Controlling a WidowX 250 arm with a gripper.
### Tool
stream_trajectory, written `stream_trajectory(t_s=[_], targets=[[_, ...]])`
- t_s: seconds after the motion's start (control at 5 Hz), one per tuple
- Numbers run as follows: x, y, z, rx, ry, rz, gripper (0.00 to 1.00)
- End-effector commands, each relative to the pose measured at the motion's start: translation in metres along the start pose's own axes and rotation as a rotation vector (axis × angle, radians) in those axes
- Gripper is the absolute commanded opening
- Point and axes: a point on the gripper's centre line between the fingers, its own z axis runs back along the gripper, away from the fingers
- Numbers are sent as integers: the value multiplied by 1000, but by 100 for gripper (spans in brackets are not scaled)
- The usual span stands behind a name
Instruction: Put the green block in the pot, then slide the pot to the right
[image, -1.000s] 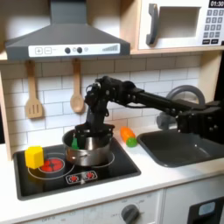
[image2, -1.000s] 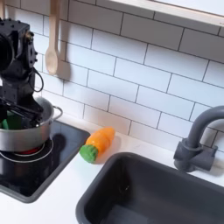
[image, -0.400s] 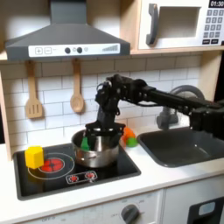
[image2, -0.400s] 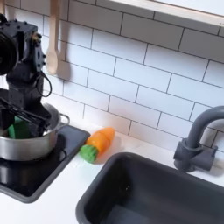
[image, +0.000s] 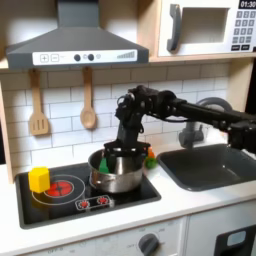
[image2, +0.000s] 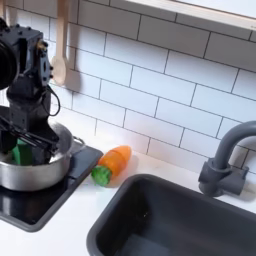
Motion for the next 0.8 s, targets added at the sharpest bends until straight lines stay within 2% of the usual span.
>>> stream_trajectory(t_s=[0.0,0.6], targets=[[-9,-15,6,-5,1,-28,100],[-11,-20,8,-11,5,-39,100]])
